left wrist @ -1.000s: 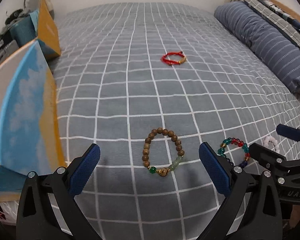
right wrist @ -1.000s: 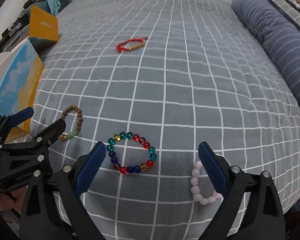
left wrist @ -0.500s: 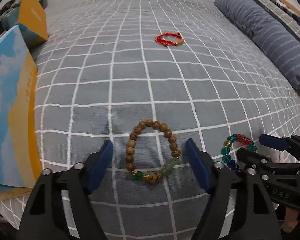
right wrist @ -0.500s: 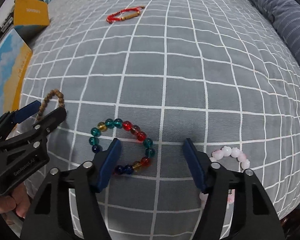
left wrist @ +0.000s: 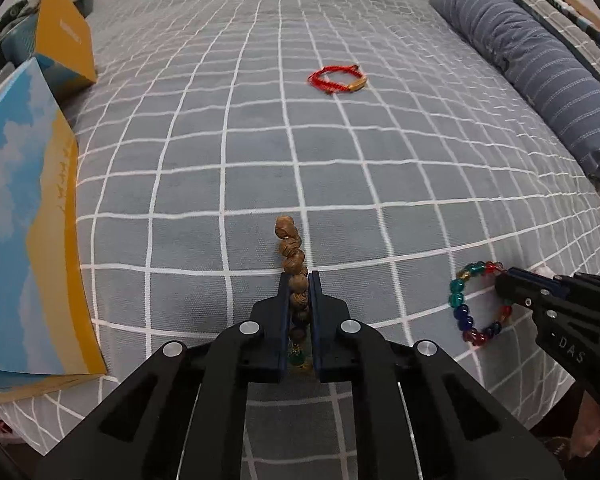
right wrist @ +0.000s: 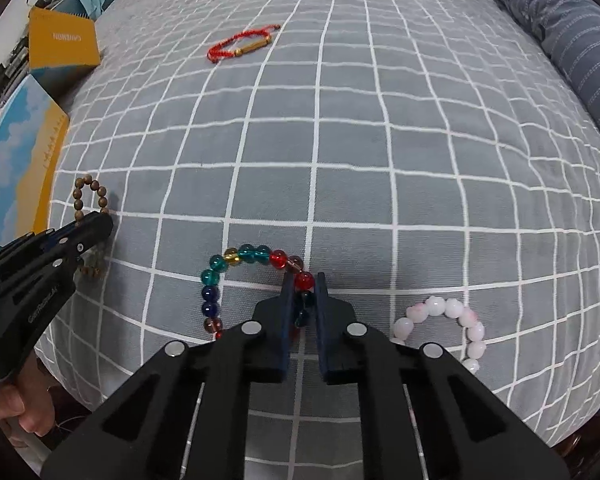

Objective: Organize jewelry
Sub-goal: 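Grasp the brown wooden bracelet with the left tool while the right tool grasps the multicolour bracelet, then carry both bracelets over the white box and lower them inside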

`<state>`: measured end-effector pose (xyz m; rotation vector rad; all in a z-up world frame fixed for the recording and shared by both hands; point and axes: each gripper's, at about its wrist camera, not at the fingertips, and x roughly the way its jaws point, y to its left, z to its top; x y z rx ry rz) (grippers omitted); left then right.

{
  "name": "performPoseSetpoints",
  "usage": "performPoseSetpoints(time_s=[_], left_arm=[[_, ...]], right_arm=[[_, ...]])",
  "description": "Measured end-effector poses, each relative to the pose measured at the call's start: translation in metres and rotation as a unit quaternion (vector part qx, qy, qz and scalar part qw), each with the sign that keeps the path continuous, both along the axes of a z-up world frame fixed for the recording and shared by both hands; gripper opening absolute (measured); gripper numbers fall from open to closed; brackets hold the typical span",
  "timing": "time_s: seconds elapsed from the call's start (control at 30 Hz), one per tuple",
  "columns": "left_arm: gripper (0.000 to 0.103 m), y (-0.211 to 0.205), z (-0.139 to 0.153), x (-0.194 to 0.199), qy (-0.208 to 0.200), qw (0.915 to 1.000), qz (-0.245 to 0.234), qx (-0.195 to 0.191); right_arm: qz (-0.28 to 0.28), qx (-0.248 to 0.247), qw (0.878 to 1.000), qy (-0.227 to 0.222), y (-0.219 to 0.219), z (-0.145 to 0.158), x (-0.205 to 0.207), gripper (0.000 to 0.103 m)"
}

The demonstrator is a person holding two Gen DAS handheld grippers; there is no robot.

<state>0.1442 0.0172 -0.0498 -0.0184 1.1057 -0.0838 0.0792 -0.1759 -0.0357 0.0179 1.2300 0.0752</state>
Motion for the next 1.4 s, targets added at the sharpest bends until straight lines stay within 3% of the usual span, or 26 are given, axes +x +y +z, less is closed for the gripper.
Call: performPoseSetpoints(time_s=[0.7, 1.4], left_arm=[[0.008, 0.006, 0.053, -0.019, -0.056, 0.9984, -0.004, -0.007], [0.008, 0.021, 0.102, -0.037, -0.114, 0.9934, -0.002, 0.002]], right_arm=[[-0.004, 0.022, 0.998, -0.062, 0.0, 0.044, -0.013, 0.009], [0.007, 0.003, 0.991, -0.135, 0.022, 0.09, -0.01, 0.009]])
